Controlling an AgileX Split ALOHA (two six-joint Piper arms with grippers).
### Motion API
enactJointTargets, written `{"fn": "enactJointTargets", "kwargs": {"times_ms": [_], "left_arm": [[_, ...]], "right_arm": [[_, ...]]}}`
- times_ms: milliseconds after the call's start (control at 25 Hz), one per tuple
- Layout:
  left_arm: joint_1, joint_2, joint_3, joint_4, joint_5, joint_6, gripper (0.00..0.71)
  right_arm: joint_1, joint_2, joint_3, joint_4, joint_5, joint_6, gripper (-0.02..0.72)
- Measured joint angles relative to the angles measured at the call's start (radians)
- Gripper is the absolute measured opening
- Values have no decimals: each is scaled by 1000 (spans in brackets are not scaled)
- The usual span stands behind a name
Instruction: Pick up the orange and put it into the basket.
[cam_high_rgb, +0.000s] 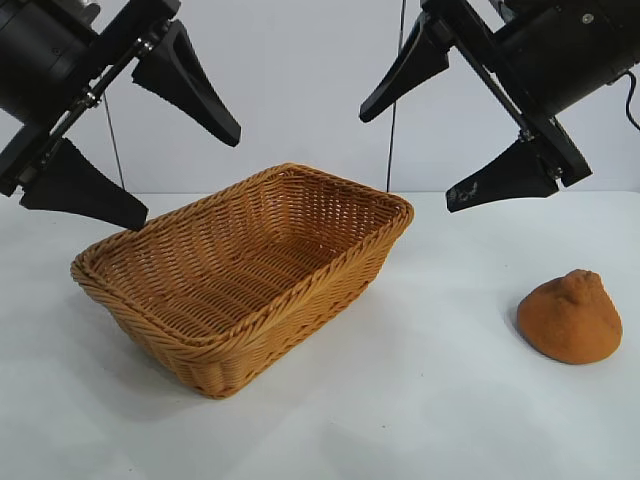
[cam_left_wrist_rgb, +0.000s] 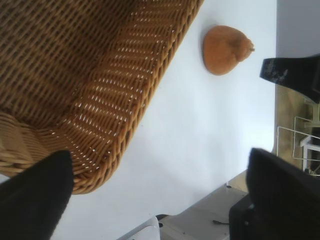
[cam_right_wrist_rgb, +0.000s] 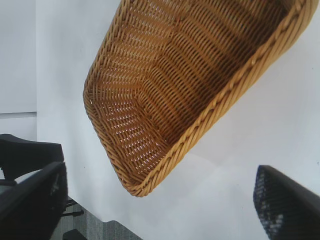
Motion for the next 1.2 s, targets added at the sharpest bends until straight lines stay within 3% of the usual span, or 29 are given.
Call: {"fn": "enactJointTargets", "kwargs": {"times_ms": [600,760,920,1200], "left_arm": [[2,0,0,-4,-10,1,666],[44,-13,0,15,3,-16,666],[81,-82,0,184,26,-187,666],[46,-180,0,534,56,-711,666]], "right_arm": [[0,0,0,-1,-21,16,694],[0,0,0,-2,-25,16,694],[0,0,0,-6,-25,21,694],[0,0,0,-8,-25,27,694]]}}
